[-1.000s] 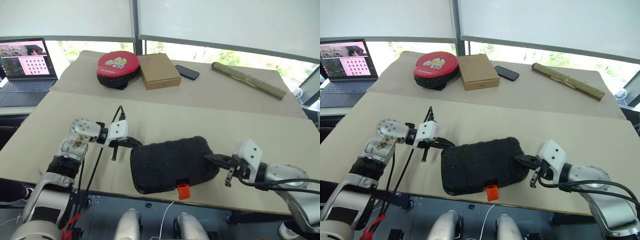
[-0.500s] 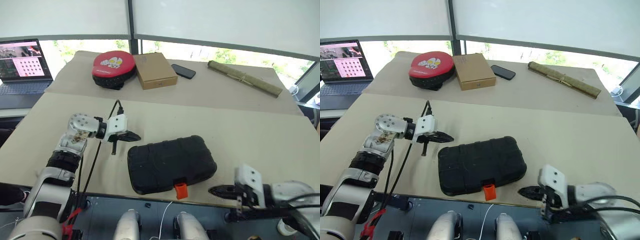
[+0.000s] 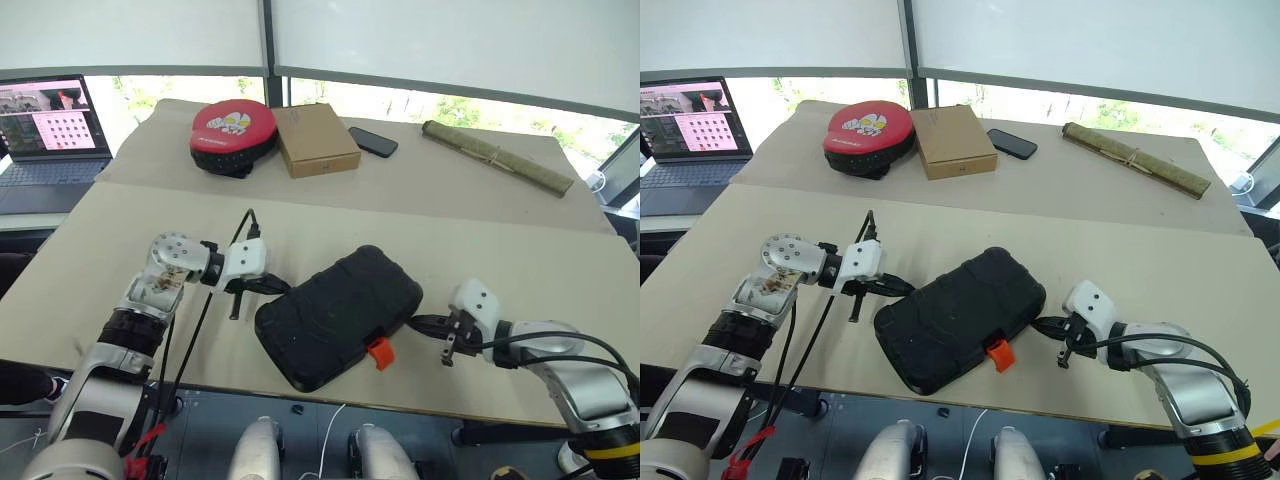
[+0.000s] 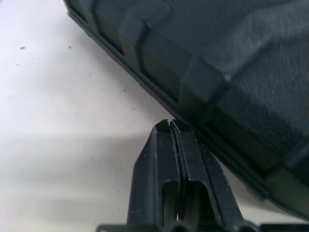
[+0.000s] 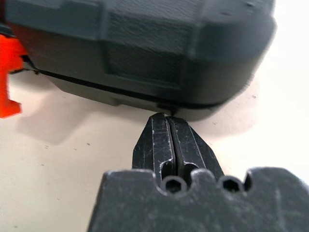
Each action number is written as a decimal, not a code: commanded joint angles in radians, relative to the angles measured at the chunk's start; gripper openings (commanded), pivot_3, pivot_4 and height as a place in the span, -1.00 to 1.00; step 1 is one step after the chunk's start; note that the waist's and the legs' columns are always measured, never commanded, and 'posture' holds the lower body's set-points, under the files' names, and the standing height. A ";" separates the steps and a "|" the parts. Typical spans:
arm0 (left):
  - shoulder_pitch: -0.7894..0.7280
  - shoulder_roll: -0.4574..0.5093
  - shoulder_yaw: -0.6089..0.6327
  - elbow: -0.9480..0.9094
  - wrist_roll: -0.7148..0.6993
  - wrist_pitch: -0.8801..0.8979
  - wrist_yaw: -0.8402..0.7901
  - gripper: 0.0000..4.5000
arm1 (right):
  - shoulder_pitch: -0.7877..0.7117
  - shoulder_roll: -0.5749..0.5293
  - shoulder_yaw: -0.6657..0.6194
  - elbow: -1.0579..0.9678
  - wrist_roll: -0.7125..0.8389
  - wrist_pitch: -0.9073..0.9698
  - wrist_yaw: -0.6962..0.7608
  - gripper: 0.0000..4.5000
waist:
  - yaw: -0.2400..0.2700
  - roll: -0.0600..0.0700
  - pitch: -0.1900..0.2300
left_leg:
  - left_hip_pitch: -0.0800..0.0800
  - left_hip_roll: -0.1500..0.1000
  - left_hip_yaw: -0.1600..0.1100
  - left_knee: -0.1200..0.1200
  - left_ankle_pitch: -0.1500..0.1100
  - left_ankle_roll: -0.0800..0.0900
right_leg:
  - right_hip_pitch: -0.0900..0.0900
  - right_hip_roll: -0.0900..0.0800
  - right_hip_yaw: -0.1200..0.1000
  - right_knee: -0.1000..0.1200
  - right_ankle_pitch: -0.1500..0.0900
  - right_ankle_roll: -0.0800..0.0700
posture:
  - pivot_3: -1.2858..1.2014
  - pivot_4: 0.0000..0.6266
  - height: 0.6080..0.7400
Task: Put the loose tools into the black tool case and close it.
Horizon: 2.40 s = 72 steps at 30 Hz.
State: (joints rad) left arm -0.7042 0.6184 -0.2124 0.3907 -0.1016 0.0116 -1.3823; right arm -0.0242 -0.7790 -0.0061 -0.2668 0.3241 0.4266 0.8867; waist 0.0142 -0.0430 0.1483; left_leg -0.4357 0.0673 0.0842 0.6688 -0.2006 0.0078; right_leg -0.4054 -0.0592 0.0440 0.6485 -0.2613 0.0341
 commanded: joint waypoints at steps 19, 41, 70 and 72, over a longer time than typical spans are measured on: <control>-0.029 -0.129 -0.224 -0.159 0.041 0.009 -0.004 -0.96 | 0.101 -0.008 0.092 -0.340 0.099 0.152 -0.021 -1.00 | -0.004 0.003 -0.002 | 0.004 0.000 -0.001 0.001 0.000 0.000 | 0.003 0.001 0.002 0.000 0.000 0.000 | 0.03 -0.52 1.00; -0.010 -0.149 -0.266 -0.179 0.057 -0.048 -0.016 -0.96 | 0.015 0.174 0.132 -0.304 0.071 0.143 -0.158 -1.00 | -0.006 0.003 -0.002 | 0.004 0.000 -0.001 0.001 0.000 0.000 | 0.003 0.001 0.002 0.000 0.000 0.000 | 0.03 -0.52 1.00; 0.044 0.102 0.043 -0.235 -0.200 0.337 -0.087 -0.05 | 0.109 -0.153 -0.354 -0.413 0.371 0.299 0.117 -0.52 | -0.039 0.014 -0.014 | 0.015 0.002 -0.001 -0.006 0.000 0.000 | 0.011 0.002 0.002 -0.001 -0.003 -0.003 | 0.03 -0.52 1.00; 0.068 0.204 0.123 -0.273 -0.278 0.460 -0.127 0.27 | 0.135 -0.196 -0.451 -0.378 0.424 0.313 0.189 -0.21 | -0.035 0.014 -0.011 | 0.016 0.002 -0.003 -0.008 0.000 0.000 | 0.011 0.002 0.001 -0.001 -0.004 -0.004 | 0.03 -0.52 1.00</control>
State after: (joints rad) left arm -0.6295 0.7825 -0.1626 0.1661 -0.3114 0.3890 -1.4776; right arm 0.1077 -0.9539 -0.3696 -0.6534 0.6968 0.7309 1.0243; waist -0.0209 -0.0289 0.1377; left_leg -0.4225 0.0691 0.0817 0.6604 -0.2008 0.0077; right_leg -0.3979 -0.0570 0.0453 0.6480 -0.2657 0.0298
